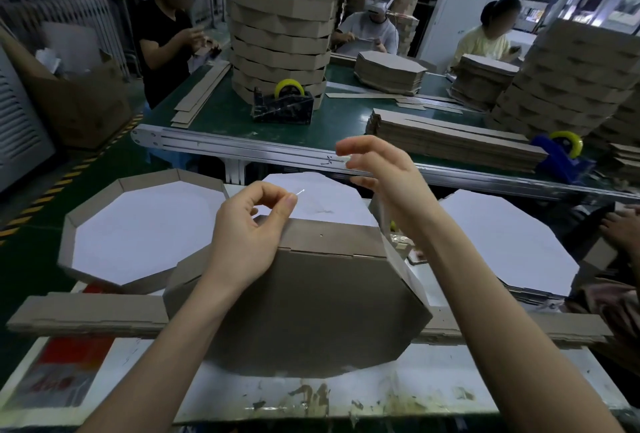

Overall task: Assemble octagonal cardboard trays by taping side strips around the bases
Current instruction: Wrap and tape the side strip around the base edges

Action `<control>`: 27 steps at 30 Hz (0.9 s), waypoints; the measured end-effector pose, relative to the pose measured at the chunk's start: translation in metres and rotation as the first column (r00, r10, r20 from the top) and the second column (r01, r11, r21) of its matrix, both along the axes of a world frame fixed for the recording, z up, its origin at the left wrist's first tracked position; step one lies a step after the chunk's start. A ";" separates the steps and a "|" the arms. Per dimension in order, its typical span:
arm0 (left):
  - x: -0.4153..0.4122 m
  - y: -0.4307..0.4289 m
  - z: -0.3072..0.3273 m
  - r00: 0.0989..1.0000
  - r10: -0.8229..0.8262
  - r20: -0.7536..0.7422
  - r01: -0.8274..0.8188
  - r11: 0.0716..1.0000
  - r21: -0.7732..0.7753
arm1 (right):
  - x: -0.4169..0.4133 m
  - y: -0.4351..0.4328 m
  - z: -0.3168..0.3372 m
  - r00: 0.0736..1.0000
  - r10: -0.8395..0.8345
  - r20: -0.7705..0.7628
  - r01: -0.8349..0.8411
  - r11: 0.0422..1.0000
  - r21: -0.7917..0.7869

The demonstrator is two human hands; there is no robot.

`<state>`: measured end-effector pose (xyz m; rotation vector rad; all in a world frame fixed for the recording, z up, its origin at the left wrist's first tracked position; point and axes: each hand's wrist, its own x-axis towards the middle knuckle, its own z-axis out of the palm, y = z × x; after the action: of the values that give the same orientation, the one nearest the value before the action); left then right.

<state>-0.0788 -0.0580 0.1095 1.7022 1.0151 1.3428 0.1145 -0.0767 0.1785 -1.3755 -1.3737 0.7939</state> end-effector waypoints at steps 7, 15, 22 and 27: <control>0.001 0.000 -0.002 1.000 0.028 0.000 -0.028 1.000 -0.002 | -0.004 -0.007 -0.005 0.859 0.209 0.468 -0.200 0.977 -0.070; 0.001 -0.002 -0.002 0.991 0.105 0.078 -0.102 0.994 -0.044 | -0.005 -0.010 -0.002 0.879 0.228 0.419 -0.215 0.973 -0.080; 0.002 -0.007 -0.004 0.986 0.151 0.077 -0.152 0.988 0.010 | -0.006 -0.006 -0.004 0.898 0.201 0.392 -0.156 0.977 -0.146; 0.000 -0.006 -0.006 0.981 0.162 0.103 -0.160 0.987 -0.026 | -0.007 -0.004 -0.007 0.902 0.088 0.423 -0.058 0.995 -0.083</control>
<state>-0.0786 -0.0636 0.1034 1.5460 1.1199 1.5053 0.1076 -0.0812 0.1711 -1.6247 -1.7571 0.6109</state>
